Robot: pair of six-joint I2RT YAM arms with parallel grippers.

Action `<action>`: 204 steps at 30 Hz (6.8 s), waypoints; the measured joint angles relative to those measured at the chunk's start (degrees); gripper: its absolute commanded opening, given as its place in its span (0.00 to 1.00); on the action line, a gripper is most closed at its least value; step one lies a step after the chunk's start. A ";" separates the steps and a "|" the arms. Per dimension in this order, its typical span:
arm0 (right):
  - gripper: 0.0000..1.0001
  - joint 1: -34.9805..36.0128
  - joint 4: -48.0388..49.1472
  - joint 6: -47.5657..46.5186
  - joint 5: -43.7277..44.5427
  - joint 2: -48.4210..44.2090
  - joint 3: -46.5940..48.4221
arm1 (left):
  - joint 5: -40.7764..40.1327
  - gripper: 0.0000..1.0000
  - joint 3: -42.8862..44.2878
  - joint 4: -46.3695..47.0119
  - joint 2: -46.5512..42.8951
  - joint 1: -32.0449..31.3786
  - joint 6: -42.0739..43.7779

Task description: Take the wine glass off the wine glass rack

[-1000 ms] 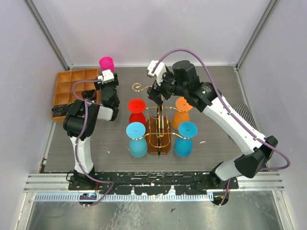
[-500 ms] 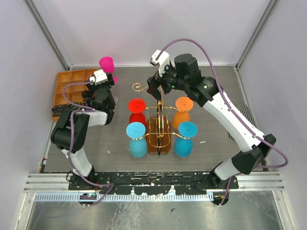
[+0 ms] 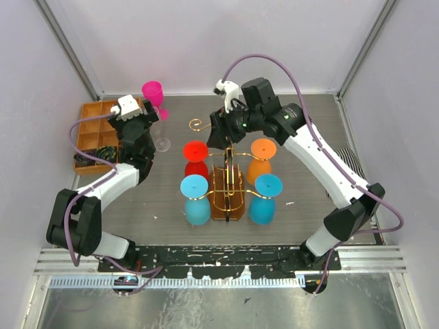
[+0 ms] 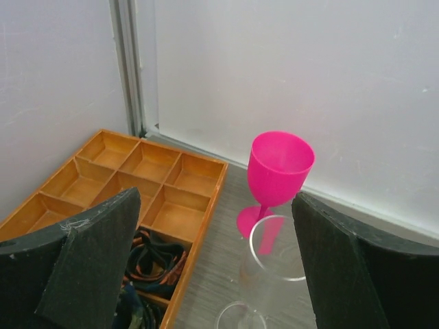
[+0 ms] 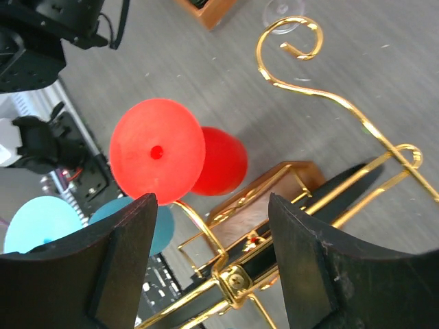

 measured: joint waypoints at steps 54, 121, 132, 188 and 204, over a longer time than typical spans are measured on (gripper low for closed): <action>0.01 -1.16 -7.65 6.38 -19.45 15.30 13.49 | 6.71 0.99 1.92 -34.14 -22.36 -0.02 -6.75; 0.01 -16.22 6.16 21.73 -28.24 21.14 14.62 | 11.39 0.99 8.04 -44.63 -22.38 -0.02 -10.78; 0.01 -18.80 0.04 16.70 -28.00 16.39 9.75 | 16.68 0.99 17.66 -53.29 -19.02 -0.02 -13.27; 0.01 -20.20 2.78 11.06 -27.93 4.00 19.41 | 33.33 0.99 48.39 -75.06 -1.86 -0.02 -18.56; 0.01 -4.74 12.02 -30.62 -0.57 -5.60 3.89 | 50.34 0.98 81.94 -87.91 18.80 0.81 -21.86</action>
